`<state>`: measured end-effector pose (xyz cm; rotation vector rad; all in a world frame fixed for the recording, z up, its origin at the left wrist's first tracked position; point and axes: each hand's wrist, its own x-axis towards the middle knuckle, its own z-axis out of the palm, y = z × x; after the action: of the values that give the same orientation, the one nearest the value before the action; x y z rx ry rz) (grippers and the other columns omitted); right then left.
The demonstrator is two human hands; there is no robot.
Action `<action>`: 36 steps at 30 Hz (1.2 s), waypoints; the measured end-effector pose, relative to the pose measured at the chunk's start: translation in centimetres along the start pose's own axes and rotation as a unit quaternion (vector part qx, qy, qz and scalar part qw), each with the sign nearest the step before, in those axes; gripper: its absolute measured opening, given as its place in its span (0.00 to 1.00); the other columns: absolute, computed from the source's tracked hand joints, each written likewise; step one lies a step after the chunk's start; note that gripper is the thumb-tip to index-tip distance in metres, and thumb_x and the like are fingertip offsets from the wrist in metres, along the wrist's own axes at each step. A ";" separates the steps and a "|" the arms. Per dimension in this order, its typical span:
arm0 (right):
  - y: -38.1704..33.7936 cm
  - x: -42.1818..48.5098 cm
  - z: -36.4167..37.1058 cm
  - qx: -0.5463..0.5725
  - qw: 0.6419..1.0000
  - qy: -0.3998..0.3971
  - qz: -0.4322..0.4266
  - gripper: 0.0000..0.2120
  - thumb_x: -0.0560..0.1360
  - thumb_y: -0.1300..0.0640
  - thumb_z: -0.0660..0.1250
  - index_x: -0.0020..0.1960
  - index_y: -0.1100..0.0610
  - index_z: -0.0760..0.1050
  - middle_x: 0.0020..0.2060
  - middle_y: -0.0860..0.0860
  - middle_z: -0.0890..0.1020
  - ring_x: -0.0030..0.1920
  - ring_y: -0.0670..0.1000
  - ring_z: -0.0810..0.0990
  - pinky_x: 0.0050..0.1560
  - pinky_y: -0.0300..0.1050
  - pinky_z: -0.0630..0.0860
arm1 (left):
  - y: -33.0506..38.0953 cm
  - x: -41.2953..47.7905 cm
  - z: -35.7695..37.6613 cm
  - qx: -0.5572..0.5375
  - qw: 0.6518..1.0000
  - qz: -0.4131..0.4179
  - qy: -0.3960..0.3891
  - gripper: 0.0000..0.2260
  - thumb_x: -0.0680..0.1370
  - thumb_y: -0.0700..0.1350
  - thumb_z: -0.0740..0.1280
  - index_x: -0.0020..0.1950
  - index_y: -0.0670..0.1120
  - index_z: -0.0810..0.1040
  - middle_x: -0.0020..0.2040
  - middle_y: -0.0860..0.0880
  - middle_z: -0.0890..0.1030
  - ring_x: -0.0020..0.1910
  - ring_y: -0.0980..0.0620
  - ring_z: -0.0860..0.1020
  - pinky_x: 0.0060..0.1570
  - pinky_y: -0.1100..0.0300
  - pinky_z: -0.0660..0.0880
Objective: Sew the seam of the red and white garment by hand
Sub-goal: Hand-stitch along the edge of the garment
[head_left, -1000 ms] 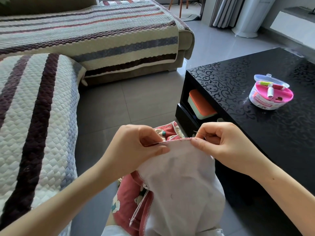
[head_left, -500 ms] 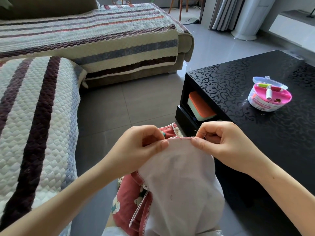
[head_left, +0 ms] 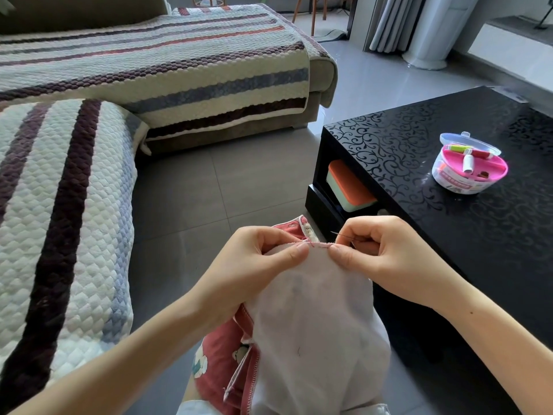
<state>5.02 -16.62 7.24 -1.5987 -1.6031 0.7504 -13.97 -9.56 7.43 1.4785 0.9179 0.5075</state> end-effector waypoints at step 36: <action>-0.9 -1.3 2.0 -0.212 0.971 0.067 -0.092 0.09 0.70 0.57 0.61 0.35 0.60 0.75 0.24 0.51 0.74 0.24 0.54 0.70 0.25 0.51 0.69 | -0.2 0.4 -0.3 0.118 0.987 0.108 0.014 0.02 0.72 0.44 0.73 0.42 0.48 0.86 0.39 0.55 0.85 0.41 0.58 0.83 0.46 0.59 0.79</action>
<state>2.76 -17.74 6.75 -1.7157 -1.8657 0.2003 -14.06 -9.09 7.18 1.8034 0.8657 0.5936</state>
